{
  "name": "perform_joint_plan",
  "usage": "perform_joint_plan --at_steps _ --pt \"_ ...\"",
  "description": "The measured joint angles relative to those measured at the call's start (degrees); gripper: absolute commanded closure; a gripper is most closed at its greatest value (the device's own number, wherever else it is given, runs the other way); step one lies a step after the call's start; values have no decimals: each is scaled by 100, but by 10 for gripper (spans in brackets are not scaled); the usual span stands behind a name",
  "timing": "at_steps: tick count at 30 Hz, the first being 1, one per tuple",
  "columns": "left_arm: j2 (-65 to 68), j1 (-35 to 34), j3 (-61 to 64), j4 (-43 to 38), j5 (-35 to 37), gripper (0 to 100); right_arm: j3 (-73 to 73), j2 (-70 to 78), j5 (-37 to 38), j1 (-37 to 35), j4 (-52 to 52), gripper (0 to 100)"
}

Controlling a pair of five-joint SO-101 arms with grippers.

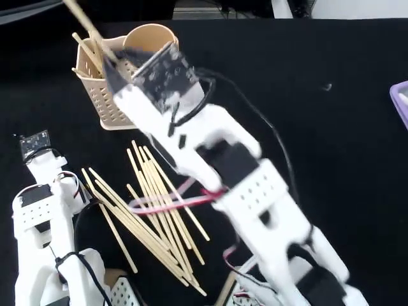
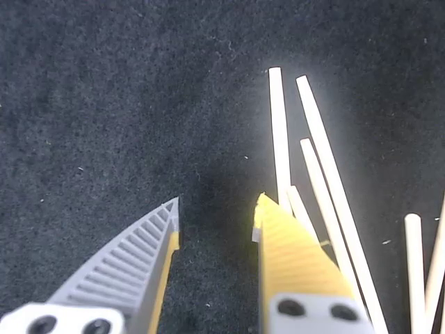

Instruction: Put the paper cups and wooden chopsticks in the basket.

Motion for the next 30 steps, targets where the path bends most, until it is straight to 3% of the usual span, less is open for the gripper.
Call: perform_joint_plan --at_steps 6,15,19,25,30 --pt "0 0 0 0 0 827 -1037 1415 -316 9 -1776 988" --pt "0 0 0 0 0 827 -3385 3956 -316 9 -1952 988" --pt "0 0 0 0 0 827 -3622 4721 -316 9 -1934 983" --pt "0 0 0 0 0 827 -3938 4800 -325 9 -545 822" --pt "0 0 0 0 0 827 -4703 4800 -730 9 730 818"
